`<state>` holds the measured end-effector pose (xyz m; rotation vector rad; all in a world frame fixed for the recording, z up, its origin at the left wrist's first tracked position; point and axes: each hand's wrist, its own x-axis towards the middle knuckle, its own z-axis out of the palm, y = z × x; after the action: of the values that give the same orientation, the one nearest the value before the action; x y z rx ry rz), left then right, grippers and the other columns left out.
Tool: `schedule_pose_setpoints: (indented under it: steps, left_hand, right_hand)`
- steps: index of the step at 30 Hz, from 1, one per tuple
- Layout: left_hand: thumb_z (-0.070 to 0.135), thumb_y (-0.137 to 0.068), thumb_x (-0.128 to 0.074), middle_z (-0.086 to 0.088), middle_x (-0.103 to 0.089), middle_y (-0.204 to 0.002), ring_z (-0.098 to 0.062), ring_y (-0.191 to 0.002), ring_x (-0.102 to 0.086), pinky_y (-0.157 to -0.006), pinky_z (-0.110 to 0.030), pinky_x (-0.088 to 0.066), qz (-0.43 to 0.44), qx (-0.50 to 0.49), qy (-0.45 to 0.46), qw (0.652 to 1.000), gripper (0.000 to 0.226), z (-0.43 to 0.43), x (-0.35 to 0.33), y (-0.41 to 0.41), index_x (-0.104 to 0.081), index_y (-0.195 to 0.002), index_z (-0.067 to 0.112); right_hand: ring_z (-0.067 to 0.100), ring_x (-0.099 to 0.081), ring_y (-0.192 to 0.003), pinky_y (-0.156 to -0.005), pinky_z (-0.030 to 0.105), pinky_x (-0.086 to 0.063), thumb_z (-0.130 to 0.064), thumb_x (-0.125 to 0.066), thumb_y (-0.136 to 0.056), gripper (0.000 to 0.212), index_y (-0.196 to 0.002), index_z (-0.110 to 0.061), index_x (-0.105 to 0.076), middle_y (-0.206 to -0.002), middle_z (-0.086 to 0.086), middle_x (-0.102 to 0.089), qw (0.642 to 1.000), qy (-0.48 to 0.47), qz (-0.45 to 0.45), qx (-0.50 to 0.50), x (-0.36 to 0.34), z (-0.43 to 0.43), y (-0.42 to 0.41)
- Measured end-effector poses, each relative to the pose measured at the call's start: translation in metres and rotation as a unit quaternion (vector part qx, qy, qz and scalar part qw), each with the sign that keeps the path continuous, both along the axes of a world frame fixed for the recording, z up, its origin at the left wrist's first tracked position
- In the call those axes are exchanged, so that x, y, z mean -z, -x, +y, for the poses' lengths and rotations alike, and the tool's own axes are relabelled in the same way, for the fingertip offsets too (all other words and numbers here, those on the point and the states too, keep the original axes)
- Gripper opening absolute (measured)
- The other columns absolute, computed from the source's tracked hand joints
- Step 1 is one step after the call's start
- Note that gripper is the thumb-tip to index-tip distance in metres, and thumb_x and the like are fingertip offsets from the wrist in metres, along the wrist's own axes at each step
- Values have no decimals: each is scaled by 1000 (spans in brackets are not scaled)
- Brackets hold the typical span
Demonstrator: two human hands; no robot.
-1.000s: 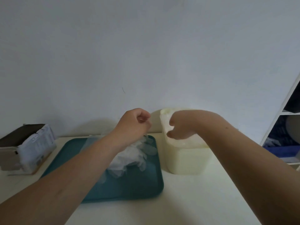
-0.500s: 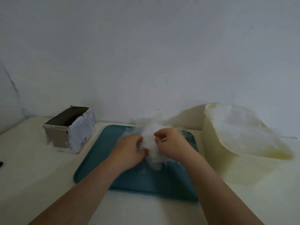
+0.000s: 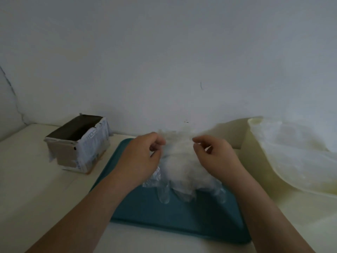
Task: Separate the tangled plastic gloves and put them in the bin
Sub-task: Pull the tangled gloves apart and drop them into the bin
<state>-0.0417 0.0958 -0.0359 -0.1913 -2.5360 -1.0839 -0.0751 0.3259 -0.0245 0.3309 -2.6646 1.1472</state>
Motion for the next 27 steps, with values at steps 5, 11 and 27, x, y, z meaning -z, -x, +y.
schedule_pose_setpoints:
  steps: [5,11,27]
  left_hand:
    - [42,-93,-65,3,-64,-114,-21,-106,-61,-87,-37,-53,-127,-73,198,969,26,-24,2,2,-64,-114,27]
    - [20,-87,-77,1,-68,-76,-15,-75,-63,-62,-27,-45,-206,-28,35,978,10,-28,19,7,-70,-84,13]
    - [12,-90,-70,-17,-77,-94,-27,-87,-75,-80,-32,-60,-129,261,-328,898,13,-18,-56,-28,-62,-95,4]
  right_hand:
    - [1,-59,-110,-103,25,-48,-29,-65,-99,37,-136,-31,-63,-134,-15,-63,988,-76,-19,-130,-1,-11,-11]
    - [15,-56,-127,-110,28,-41,-35,-62,-100,42,-141,-25,-60,-142,-4,-60,971,-182,-95,-121,6,-19,-15]
    - [1,-58,-126,-109,29,-44,-61,-81,-69,80,-141,-38,-55,-133,-18,-65,983,88,-3,-162,-42,-19,-41]
